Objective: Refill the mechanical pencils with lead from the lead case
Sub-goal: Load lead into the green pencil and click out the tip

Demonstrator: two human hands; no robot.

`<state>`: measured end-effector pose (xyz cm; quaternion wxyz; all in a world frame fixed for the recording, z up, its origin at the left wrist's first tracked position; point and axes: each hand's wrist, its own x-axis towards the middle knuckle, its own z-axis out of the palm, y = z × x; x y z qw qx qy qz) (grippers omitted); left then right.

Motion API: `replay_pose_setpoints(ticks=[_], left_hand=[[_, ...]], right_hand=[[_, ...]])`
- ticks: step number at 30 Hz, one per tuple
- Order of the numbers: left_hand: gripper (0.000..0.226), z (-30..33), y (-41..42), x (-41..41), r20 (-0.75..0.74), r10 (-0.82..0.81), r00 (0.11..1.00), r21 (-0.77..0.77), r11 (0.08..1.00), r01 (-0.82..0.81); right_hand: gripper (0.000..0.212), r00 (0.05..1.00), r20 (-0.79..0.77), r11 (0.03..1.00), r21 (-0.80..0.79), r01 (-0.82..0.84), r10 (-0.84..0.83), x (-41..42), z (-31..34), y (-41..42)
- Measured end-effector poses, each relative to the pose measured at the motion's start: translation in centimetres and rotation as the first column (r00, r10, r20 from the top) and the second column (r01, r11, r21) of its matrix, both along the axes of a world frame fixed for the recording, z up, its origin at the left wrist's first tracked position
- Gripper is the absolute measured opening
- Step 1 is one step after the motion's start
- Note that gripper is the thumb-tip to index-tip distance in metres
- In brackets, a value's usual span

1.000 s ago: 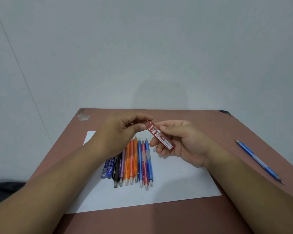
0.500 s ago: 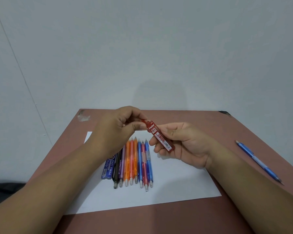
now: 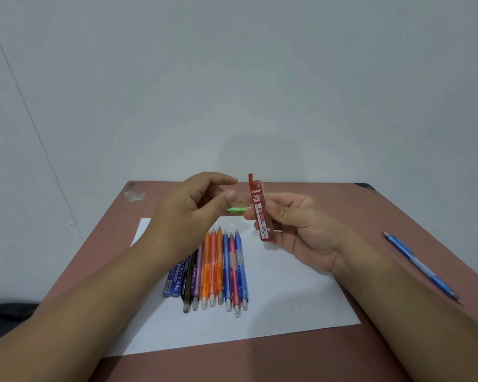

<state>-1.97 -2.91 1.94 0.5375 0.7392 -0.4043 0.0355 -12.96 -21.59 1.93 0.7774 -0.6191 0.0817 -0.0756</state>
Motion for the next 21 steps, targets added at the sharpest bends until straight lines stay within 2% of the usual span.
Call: replay_pose_setpoints(ticks=[3, 5, 8, 10, 12, 15, 18, 21], left_hand=[[0.018, 0.5, -0.2, -0.8, -0.246, -0.079, 0.966, -0.101, 0.993, 0.055], [0.026, 0.7, -0.3, -1.3, -0.432, -0.179, 0.884, -0.16, 0.98, 0.12], [0.044, 0.8, -0.7, -1.9, -0.683, -0.329, 0.652, -0.267, 0.943, 0.197], [0.059, 1.0, -0.9, -2.1, -0.793, -0.378, 0.478, -0.308, 0.925, 0.222], [0.074, 1.3, -0.7, -2.2, -0.852, -0.404, 0.332, -0.334, 0.909, 0.249], [0.089, 1.6, -0.3, -2.0, -0.867, -0.464, 0.184, -0.402, 0.868, 0.292], [0.095, 1.7, -0.1, -2.0, -0.861, -0.496, 0.11, -0.448, 0.844, 0.295], [0.098, 1.8, -0.1, -2.3, -0.864, -0.497, 0.077, -0.462, 0.846, 0.266]], right_hand=[[0.031, 0.991, 0.084, 0.994, -0.028, 0.105, -0.102, 0.2, 0.2, -0.1], [0.028, 0.974, 0.139, 0.97, -0.137, 0.199, -0.18, 0.2, 0.2, -0.2], [0.025, 0.943, 0.218, 0.917, -0.257, 0.305, -0.252, 0.2, 0.5, -0.1], [0.025, 0.921, 0.269, 0.874, -0.323, 0.363, -0.283, 0.1, 0.6, 0.1], [0.027, 0.895, 0.332, 0.801, -0.422, 0.424, -0.299, 0.0, 0.6, 0.2], [0.031, 0.852, 0.443, 0.599, -0.613, 0.515, -0.279, -0.3, 0.7, 0.0], [0.032, 0.812, 0.544, 0.462, -0.677, 0.573, -0.211, -0.2, 0.5, -0.6], [0.033, 0.778, 0.604, 0.285, -0.725, 0.626, -0.173, 0.2, 0.1, -1.5]])
